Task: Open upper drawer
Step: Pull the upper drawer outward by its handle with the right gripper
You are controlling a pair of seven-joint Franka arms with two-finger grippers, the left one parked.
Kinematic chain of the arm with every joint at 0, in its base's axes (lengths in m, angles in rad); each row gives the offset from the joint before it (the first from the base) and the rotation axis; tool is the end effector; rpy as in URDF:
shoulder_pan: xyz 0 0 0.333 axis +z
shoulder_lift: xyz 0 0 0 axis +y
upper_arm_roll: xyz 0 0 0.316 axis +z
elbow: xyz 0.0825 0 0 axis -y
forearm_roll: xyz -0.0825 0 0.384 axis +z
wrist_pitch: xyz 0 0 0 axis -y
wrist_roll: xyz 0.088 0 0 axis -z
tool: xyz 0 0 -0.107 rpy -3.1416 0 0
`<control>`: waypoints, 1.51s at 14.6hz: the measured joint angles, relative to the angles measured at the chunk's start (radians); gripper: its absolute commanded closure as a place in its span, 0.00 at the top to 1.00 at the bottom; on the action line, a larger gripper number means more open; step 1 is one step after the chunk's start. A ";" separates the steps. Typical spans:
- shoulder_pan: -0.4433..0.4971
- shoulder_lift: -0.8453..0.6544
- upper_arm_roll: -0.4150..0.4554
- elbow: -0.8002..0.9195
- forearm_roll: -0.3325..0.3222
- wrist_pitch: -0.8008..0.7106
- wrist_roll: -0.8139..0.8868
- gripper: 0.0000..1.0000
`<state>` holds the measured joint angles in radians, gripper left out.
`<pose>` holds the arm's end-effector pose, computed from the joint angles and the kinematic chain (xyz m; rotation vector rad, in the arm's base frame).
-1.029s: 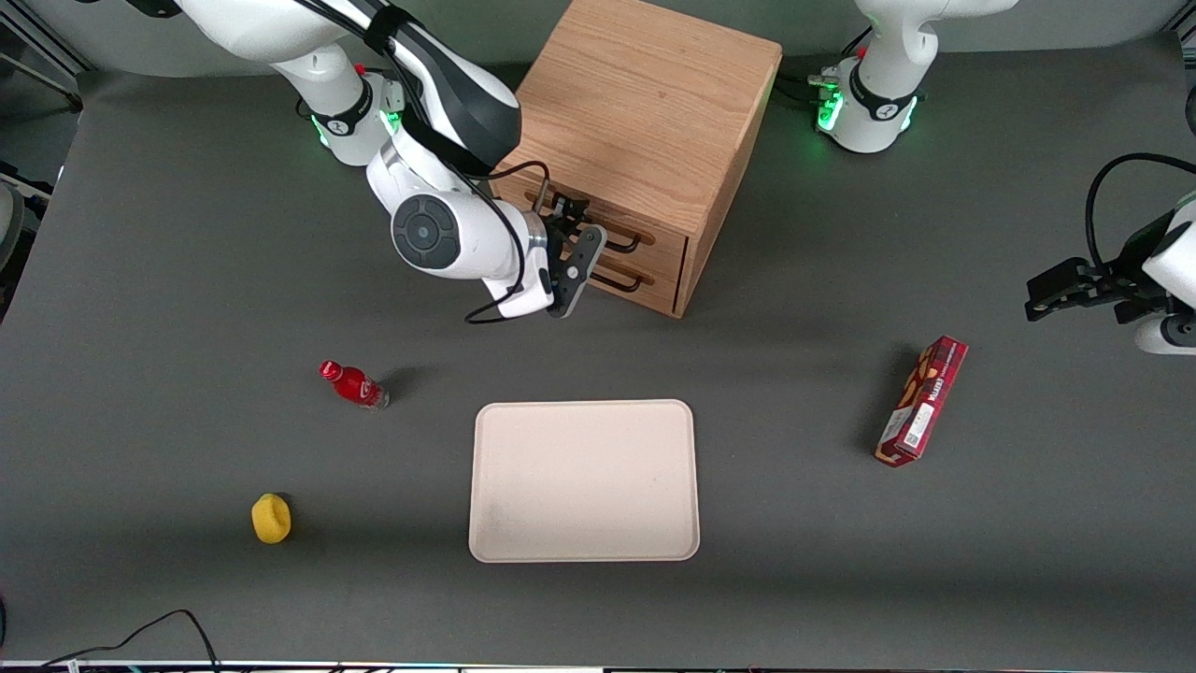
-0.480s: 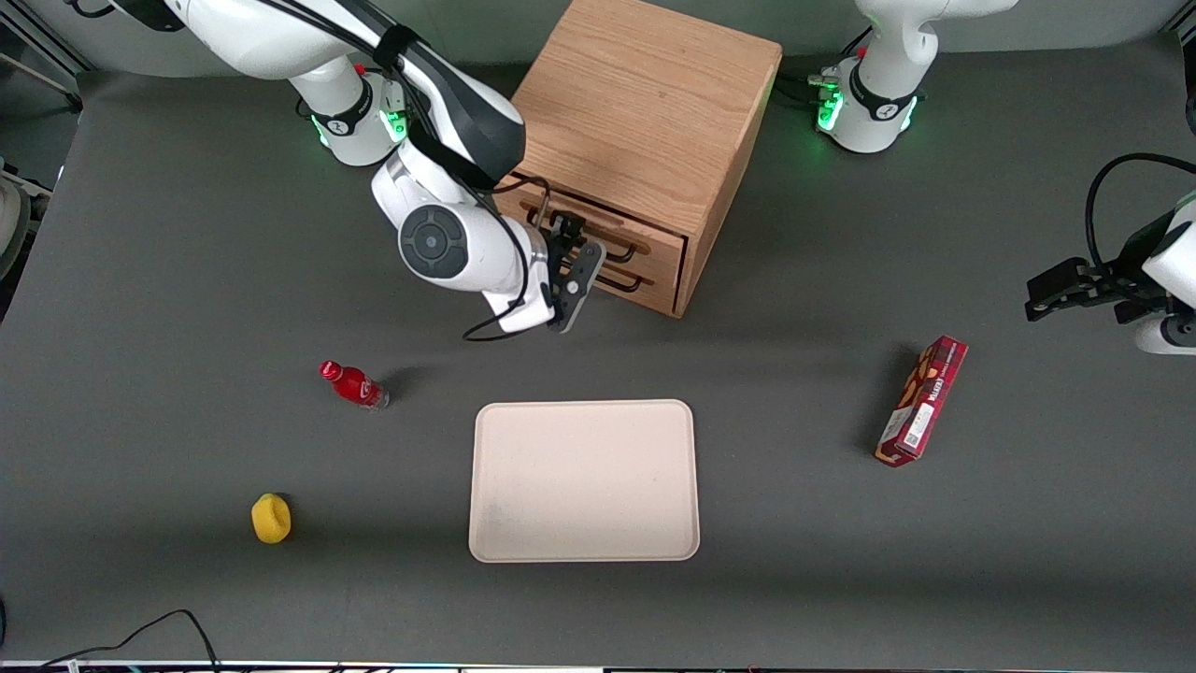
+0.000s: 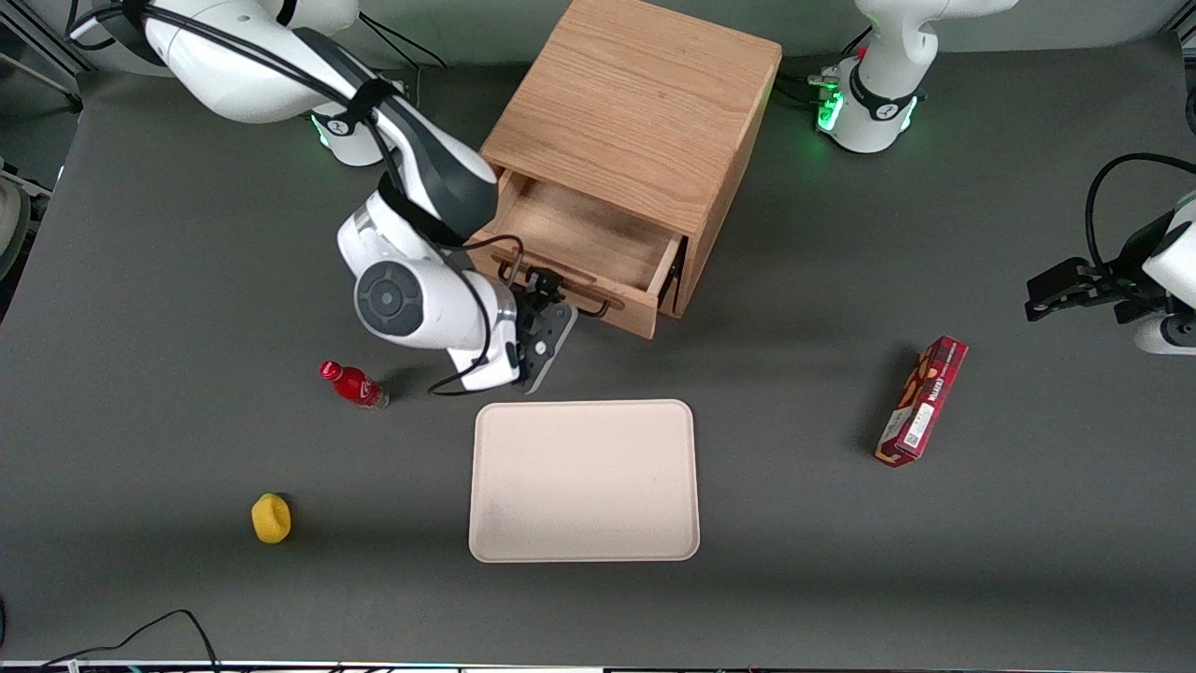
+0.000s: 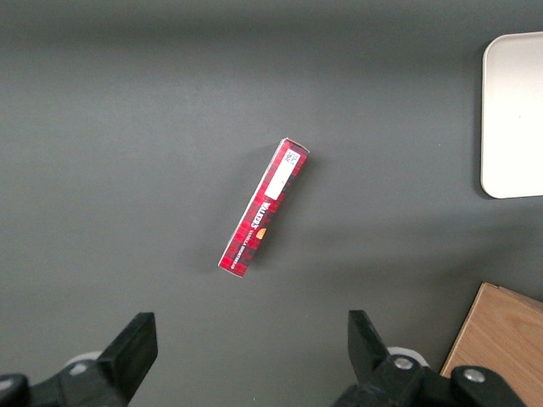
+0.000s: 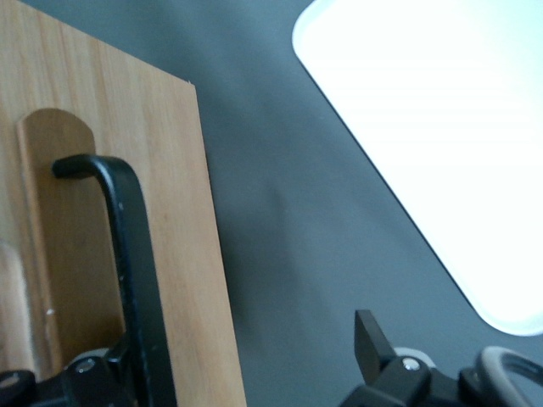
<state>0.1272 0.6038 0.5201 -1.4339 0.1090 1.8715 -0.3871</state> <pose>0.5881 0.3714 0.3731 -2.4640 -1.2388 0.1973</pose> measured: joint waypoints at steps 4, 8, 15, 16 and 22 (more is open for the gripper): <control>-0.002 0.041 -0.029 0.082 -0.032 -0.047 -0.083 1.00; -0.003 0.068 -0.069 0.123 -0.035 -0.048 -0.178 1.00; -0.004 0.119 -0.097 0.242 -0.035 -0.065 -0.248 1.00; -0.004 0.132 -0.098 0.266 -0.035 -0.065 -0.251 1.00; -0.005 0.183 -0.098 0.371 -0.035 -0.056 -0.377 1.00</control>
<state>0.1226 0.7870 0.4218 -1.0627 0.0744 1.8157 -0.7638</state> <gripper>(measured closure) 0.000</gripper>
